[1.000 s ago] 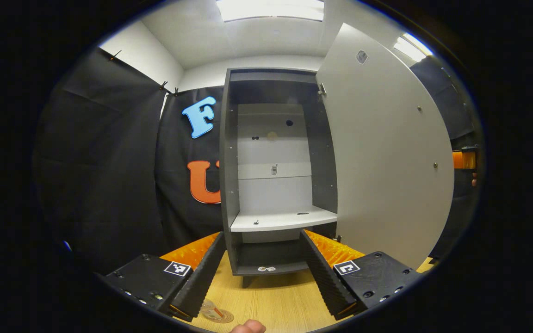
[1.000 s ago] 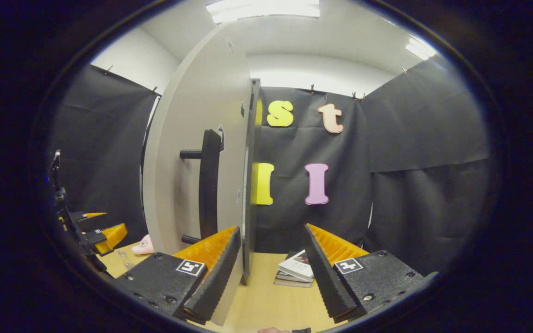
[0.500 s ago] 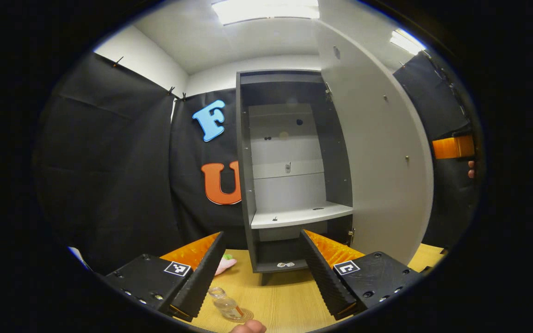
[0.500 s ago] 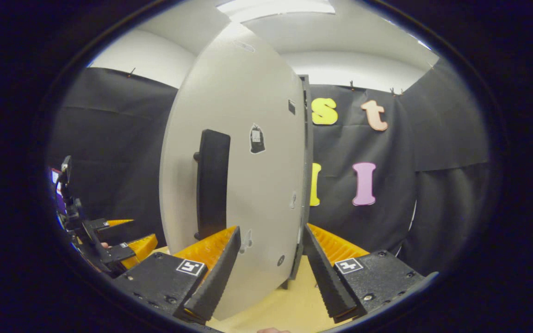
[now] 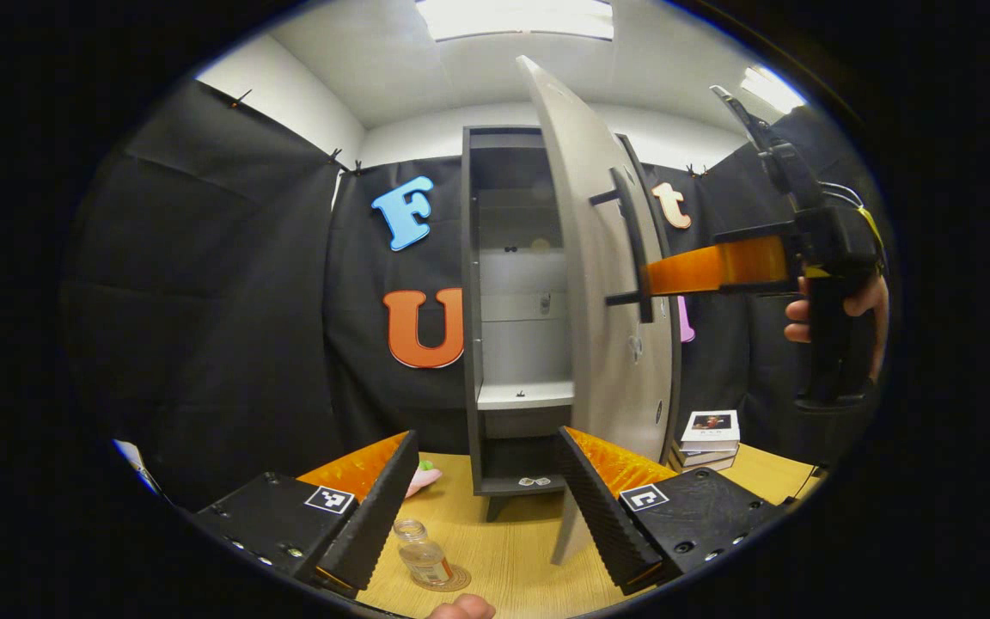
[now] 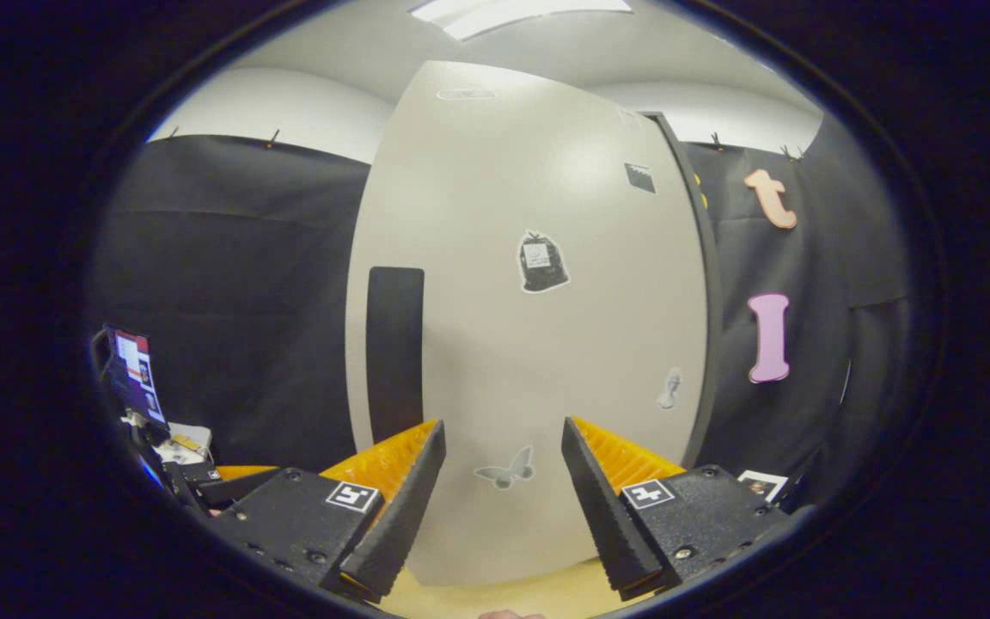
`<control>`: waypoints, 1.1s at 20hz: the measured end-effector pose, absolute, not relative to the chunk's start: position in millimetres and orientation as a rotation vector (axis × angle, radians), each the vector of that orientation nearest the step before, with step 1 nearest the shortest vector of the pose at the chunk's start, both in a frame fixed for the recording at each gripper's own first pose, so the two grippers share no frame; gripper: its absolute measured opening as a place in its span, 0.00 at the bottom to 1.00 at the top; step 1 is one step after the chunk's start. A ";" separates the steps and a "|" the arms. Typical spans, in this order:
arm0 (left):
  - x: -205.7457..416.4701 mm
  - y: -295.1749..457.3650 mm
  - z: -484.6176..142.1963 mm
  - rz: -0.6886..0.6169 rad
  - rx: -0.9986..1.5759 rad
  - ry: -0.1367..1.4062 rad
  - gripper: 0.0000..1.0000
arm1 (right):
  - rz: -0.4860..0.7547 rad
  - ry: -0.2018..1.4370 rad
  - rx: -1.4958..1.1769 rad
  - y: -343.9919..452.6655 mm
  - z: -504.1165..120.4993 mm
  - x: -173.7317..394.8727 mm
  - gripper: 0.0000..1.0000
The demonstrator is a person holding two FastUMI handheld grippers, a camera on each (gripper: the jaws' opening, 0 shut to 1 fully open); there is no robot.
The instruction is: Open the cabinet door with the right hand, grasp the bottle in the cabinet with the left hand and place it on the coaster, then close the cabinet door with the right hand.
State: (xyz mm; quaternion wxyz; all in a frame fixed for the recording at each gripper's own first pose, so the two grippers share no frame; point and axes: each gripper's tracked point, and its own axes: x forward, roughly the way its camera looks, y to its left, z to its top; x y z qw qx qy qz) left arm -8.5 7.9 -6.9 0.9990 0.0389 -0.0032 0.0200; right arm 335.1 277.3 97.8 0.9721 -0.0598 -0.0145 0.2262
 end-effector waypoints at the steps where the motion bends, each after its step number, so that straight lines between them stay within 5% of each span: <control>1: -8.1 14.5 -6.7 0.047 0.073 -0.008 0.96 | 0.462 -0.032 -0.108 292.7 96.7 347.1 0.88; 9: -1.8 60.9 -9.5 0.108 0.054 -0.013 0.96 | 0.446 -0.058 -0.056 336.7 84.6 401.9 0.89; 22: 5.3 40.4 -5.1 0.074 0.035 -0.015 0.97 | 0.223 -0.122 -0.030 217.7 89.0 321.8 0.89</control>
